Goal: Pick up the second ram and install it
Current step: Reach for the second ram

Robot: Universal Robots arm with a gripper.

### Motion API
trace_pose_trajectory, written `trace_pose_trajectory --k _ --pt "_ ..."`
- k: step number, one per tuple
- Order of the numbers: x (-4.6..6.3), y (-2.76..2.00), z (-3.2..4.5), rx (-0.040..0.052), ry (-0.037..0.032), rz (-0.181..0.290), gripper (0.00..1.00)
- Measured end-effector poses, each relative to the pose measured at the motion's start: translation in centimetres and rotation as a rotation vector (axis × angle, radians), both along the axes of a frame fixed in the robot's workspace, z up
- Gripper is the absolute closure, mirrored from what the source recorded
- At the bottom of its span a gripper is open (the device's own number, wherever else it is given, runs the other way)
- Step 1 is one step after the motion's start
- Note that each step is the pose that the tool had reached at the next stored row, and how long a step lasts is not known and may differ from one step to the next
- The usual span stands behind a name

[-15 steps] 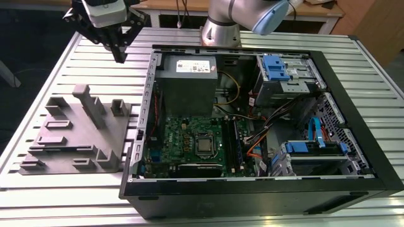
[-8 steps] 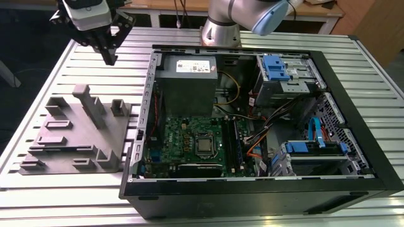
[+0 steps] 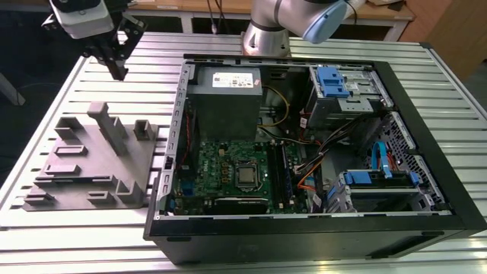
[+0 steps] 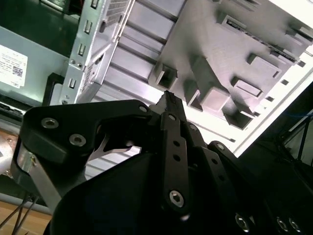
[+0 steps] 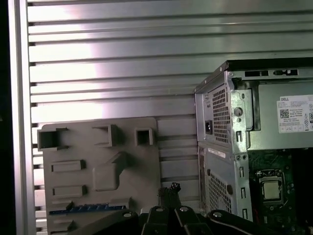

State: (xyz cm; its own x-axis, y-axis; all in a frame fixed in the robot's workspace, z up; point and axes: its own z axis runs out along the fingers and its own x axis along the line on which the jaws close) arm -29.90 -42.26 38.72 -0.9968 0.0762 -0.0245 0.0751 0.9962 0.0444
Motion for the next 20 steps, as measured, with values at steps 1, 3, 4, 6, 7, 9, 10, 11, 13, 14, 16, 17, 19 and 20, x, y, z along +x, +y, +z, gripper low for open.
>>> trace_pose_trajectory --k 1,3,4,6,7,9,10,11,13,14,16,17,19,20 --pt "-0.3 -0.04 -0.01 -0.0001 0.0001 0.000 0.93" --pt "-0.7 -0.11 -0.05 -0.0001 0.0001 0.000 0.93" --pt "-1.0 -0.15 -0.07 -0.0001 0.0001 0.000 0.93" --pt "-1.4 -0.26 -0.13 0.0000 0.0000 0.000 0.93" --pt "-1.6 -0.32 -0.16 0.0000 0.0001 0.000 0.93" --pt "-2.1 -0.48 -0.23 0.0000 0.0000 0.000 0.93" --pt "-2.2 -0.58 -0.25 0.0000 0.0001 0.000 0.93" --pt "-2.4 -0.68 -0.28 -0.0001 0.0002 0.000 0.93" --pt "-2.7 -0.89 -0.39 -0.0001 0.0001 0.000 0.93" --pt "-2.8 -0.97 -0.45 -0.0001 0.0001 0.000 0.93" --pt "-3.1 -1.14 -0.59 -0.0001 0.0001 0.000 0.93" --pt "-3.2 -1.22 -0.66 0.0000 0.0000 0.000 0.93" --pt "-3.6 -1.38 -0.77 -0.0001 0.0002 0.000 0.93" --pt "-3.7 -1.45 -0.83 -0.0001 0.0001 0.000 0.93"
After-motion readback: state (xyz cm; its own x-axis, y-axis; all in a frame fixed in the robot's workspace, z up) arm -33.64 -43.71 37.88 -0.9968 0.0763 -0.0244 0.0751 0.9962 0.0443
